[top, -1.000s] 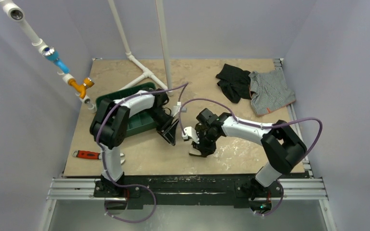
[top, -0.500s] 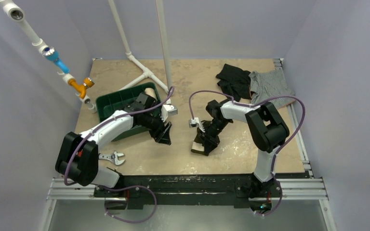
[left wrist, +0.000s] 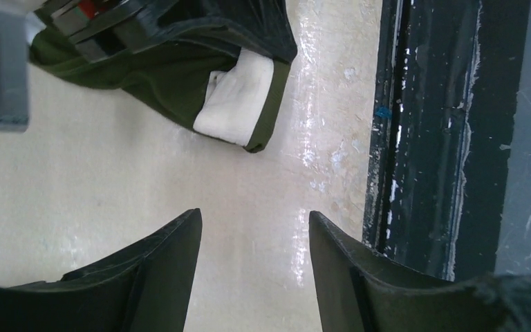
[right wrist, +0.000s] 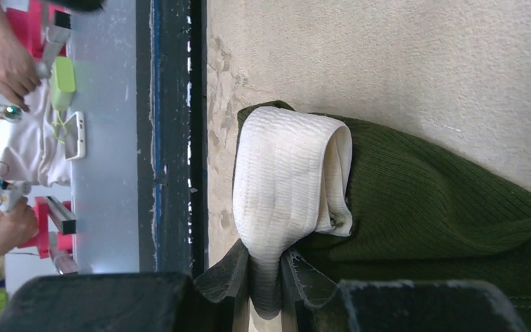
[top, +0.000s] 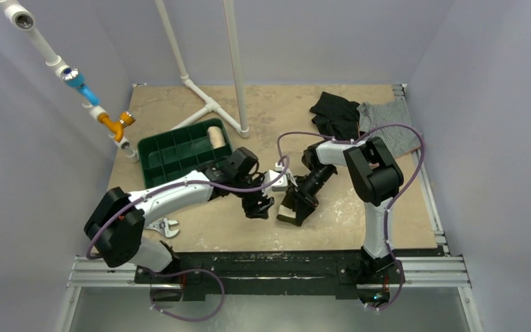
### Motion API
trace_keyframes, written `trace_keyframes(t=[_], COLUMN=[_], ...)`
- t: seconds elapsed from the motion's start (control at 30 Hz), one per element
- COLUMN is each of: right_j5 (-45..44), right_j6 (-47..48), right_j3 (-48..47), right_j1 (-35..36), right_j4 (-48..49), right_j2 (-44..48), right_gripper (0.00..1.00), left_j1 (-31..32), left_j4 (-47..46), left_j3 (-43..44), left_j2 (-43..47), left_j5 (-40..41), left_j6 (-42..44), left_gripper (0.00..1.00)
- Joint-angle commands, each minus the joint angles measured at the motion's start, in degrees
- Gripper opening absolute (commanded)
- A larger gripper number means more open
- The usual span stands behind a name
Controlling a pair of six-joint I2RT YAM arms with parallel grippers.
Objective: Roll the underwear
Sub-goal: Roll the underwear to the center of the board.
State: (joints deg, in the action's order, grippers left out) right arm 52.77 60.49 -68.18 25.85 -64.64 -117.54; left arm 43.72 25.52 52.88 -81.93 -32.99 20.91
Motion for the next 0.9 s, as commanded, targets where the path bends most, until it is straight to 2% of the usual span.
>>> trace_keyframes(t=[0.0, 0.33, 0.57, 0.87], right_j5=[2.0, 2.1, 2.1, 2.1], right_j6=[3.6, 4.4, 4.4, 4.6], right_j3=[-1.8, -2.8, -2.8, -2.8], right_j1=[-0.9, -1.4, -1.4, -1.4], right_j4=[-4.1, -5.5, -5.6, -5.8], right_j2=[-0.5, -2.3, -2.4, -2.3], right_gripper=[0.00, 0.00, 0.00, 0.00], left_j1=[4.6, 13.3, 14.8, 15.2], left_j4=[-5.8, -8.7, -9.4, -10.0], left_j3=[3.3, 8.9, 10.6, 11.1], left_j2=[-3.5, -13.0, -16.9, -21.5], left_j5=[3.2, 7.4, 10.6, 11.8], left_j6=[3.3, 9.1, 11.2, 10.7], left_gripper=[0.59, 0.65, 0.66, 0.62])
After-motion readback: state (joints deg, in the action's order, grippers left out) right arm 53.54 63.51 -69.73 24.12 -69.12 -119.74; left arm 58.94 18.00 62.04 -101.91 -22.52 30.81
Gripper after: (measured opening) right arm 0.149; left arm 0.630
